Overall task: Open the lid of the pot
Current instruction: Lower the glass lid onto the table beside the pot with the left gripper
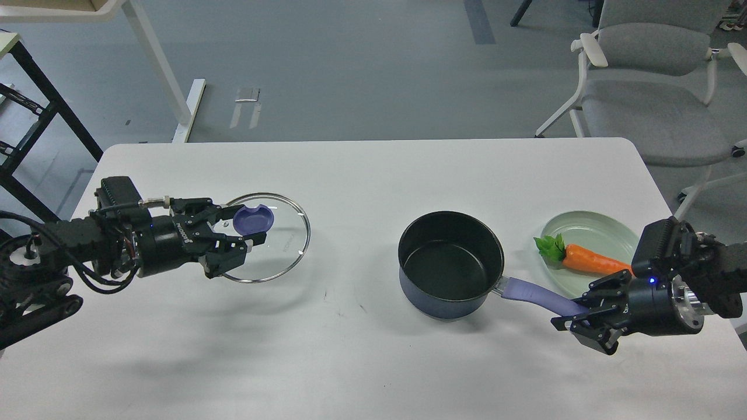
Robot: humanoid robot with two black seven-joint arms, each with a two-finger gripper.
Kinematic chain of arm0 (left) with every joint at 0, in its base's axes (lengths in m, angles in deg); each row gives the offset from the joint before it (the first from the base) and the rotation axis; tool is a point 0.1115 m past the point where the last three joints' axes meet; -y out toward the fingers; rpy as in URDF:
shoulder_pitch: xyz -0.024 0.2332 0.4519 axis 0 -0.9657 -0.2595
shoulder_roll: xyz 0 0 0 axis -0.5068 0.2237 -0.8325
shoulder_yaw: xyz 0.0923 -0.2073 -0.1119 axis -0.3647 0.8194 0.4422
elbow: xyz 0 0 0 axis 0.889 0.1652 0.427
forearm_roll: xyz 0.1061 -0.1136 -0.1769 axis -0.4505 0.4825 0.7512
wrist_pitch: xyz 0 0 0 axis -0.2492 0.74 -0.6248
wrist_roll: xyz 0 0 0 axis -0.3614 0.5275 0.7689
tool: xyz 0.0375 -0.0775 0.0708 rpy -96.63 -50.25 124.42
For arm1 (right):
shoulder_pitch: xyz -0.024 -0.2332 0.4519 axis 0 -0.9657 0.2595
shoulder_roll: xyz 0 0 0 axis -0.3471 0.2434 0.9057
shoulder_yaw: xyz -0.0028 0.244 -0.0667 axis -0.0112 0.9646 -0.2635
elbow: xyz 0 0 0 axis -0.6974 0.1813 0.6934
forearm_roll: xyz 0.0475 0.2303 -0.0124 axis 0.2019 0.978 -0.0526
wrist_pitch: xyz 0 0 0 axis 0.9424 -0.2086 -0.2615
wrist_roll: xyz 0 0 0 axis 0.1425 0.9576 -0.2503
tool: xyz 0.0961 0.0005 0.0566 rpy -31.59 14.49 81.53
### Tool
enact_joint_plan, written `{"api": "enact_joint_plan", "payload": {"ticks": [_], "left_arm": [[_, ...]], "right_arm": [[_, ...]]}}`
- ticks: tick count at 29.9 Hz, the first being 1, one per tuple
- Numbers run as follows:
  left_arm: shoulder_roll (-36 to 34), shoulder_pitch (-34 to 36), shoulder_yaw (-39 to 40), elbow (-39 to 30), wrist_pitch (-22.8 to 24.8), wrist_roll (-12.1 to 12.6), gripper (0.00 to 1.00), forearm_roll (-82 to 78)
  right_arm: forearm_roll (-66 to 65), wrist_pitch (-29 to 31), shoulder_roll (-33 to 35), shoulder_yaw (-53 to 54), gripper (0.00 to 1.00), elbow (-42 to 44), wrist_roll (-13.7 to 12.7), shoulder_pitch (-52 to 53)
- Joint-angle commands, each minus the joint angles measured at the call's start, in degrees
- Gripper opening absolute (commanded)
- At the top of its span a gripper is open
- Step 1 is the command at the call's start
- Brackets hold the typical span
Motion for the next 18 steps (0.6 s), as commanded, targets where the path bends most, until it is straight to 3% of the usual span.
{"api": "enact_joint_plan", "payload": {"ticks": [1,13,18], "left_arm": [[0.1,-2.8,0.2,1.8,-2.0,0.0,0.39,-0.1],[0.6,-9.0,0.3,7.1,-5.8,0.0,0.40,-0.4],[0.5,-9.5,0.3,7.3,-5.9,0.0,0.45,-0.5]], "right_arm": [[0.0,0.0,0.0,0.0,0.34,0.0,0.0,0.0],[0.0,0.0,0.0,-0.1,0.34,0.0,0.0,-0.1],[0.0,0.0,-0.1,0.0,0.34,0.0,0.0,-0.1]]}}
